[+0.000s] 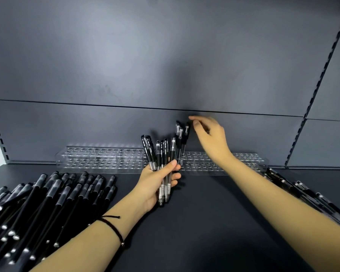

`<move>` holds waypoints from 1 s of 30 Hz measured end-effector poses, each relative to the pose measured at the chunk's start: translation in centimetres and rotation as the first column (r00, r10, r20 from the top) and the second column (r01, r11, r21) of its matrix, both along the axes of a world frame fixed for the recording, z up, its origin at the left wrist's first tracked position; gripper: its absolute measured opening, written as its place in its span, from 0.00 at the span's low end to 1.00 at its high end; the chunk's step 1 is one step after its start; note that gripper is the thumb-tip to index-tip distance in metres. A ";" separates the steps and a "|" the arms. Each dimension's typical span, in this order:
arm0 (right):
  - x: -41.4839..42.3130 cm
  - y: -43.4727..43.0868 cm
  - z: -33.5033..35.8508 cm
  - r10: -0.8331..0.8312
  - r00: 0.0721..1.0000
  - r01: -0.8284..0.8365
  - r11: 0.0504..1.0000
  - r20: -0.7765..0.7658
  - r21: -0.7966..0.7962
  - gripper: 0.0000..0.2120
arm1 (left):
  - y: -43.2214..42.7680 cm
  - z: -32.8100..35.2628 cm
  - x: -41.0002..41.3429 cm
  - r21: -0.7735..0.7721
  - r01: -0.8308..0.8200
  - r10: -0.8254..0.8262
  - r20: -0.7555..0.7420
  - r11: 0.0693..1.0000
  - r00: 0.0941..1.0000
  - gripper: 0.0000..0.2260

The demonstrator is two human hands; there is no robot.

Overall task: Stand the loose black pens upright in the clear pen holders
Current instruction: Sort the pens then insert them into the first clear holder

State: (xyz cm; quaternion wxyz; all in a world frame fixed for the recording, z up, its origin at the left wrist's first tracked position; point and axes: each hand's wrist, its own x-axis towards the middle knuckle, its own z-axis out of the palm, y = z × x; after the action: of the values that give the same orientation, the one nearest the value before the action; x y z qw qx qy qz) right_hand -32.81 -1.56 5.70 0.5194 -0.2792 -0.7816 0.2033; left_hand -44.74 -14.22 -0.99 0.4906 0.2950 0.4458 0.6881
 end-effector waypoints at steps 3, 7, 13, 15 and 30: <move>0.0 -1.7 -0.5 0.067 0.997 -0.067 0.998 0.034 0.012 0.05 | -0.1 0.1 0.2 0.015 0.006 -0.006 -0.021 1.000 1.000 0.08; -0.6 -3.3 -1.3 0.166 0.977 -0.146 0.978 0.131 -0.148 0.07 | -0.1 0.2 0.6 0.023 0.010 -0.008 -0.052 1.000 0.999 0.08; -0.4 -2.4 0.7 0.181 0.963 -0.231 0.935 -0.198 -0.269 0.09 | -0.2 0.2 0.6 0.041 0.010 -0.009 -0.017 0.999 1.000 0.09; 0.0 -1.4 2.0 0.083 0.936 -0.170 0.957 -0.342 -0.235 0.10 | -0.3 0.3 0.5 0.030 -0.019 0.019 0.011 0.999 1.000 0.09; 0.2 1.4 1.7 0.102 0.992 -0.113 0.982 -0.079 -0.153 0.11 | 0.1 0.2 0.3 -0.010 -0.045 0.045 -0.001 0.999 0.999 0.07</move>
State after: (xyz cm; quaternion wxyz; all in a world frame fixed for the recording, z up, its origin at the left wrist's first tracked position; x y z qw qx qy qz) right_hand -32.63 -0.17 7.41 0.5114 -0.2692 -0.7583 0.3018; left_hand -44.49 -14.15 -0.82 0.4764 0.2829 0.4557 0.6966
